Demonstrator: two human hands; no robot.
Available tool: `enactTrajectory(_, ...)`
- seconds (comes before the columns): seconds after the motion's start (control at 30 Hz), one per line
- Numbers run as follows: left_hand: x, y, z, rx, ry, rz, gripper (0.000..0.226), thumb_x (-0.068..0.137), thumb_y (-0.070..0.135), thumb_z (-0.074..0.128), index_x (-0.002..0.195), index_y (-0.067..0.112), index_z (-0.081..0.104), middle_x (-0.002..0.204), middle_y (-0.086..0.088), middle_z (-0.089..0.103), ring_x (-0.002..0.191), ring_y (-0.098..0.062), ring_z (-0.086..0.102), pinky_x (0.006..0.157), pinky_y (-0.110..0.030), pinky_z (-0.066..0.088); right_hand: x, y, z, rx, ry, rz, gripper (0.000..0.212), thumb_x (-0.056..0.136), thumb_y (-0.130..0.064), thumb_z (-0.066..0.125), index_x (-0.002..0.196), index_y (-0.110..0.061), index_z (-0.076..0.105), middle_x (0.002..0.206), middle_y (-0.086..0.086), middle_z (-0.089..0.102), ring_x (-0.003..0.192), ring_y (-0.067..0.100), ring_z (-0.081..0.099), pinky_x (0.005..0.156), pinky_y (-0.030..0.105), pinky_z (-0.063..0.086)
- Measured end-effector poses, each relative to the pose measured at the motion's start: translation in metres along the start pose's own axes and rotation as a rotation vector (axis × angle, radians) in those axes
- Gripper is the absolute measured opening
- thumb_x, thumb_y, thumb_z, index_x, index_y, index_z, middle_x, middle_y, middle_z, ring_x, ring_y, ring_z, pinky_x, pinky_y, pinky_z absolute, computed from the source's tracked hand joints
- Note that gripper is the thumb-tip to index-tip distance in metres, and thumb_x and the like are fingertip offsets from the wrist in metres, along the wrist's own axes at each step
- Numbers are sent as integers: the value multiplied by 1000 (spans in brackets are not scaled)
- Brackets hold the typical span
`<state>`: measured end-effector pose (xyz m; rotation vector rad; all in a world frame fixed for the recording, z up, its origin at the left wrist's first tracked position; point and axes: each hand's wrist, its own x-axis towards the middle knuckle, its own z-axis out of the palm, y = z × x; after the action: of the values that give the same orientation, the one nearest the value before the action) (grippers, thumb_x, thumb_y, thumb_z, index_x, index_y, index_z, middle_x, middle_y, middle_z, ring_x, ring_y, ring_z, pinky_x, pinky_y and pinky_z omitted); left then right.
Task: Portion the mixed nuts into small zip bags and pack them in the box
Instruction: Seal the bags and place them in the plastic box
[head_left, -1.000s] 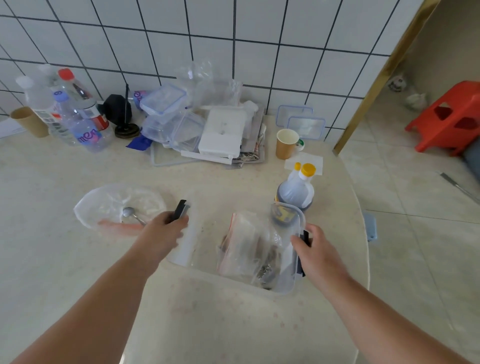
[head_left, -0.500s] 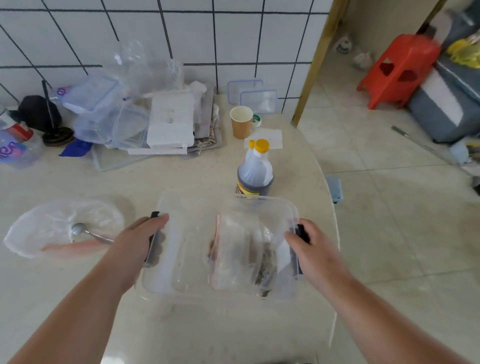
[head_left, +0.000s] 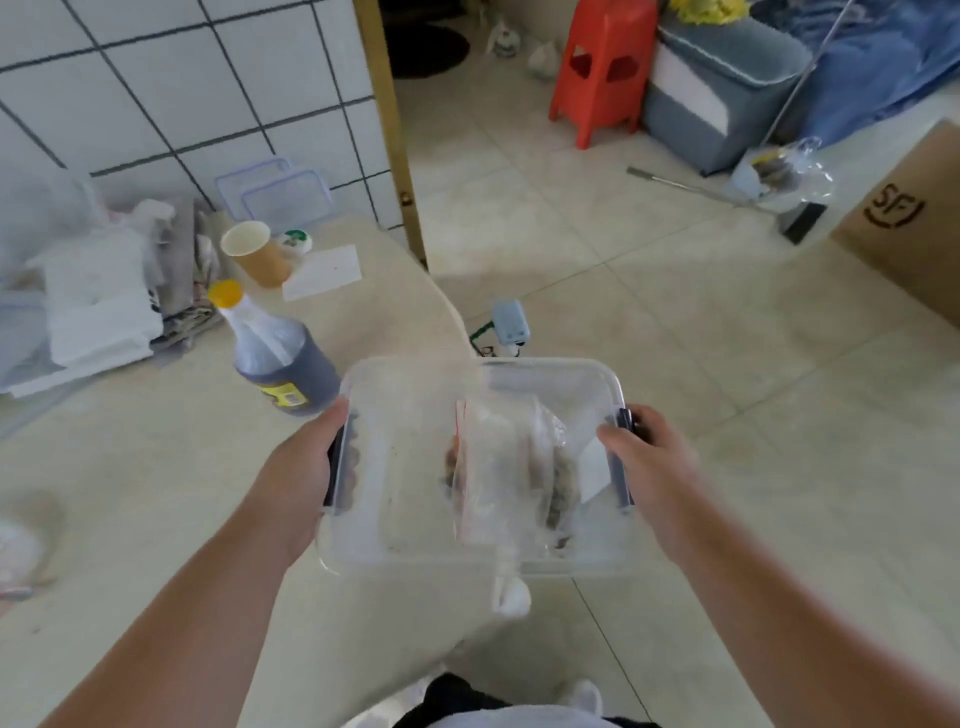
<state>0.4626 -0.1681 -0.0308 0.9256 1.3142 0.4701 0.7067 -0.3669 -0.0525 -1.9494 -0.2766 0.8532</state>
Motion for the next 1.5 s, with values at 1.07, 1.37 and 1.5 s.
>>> enactTrajectory(1.07,-172,-137,606,1054,-1418,102,56,106,45,50,57,34,77,55,9,66,43,-8,60,52,-29,43,-183,222,-331,740,1348,499,23,82,-34,61,79,-12,56,65,6,45,59,20,42,56,36,33)
enactTrajectory(1.37,-331,-263,602,1337,-1786,146,50,105,47,54,67,28,81,61,11,70,48,-6,65,48,-21,49,-332,284,-281,972,1769,700,42,70,-44,61,92,-9,65,67,5,56,61,23,54,58,34,39)
enactTrajectory(1.5,-406,-332,562,1428,-1878,165,46,106,42,53,74,19,76,58,9,70,45,-7,64,45,-19,48,-407,314,-248,1059,1894,771,36,64,-46,62,83,-16,68,60,2,57,59,24,55,59,34,39)
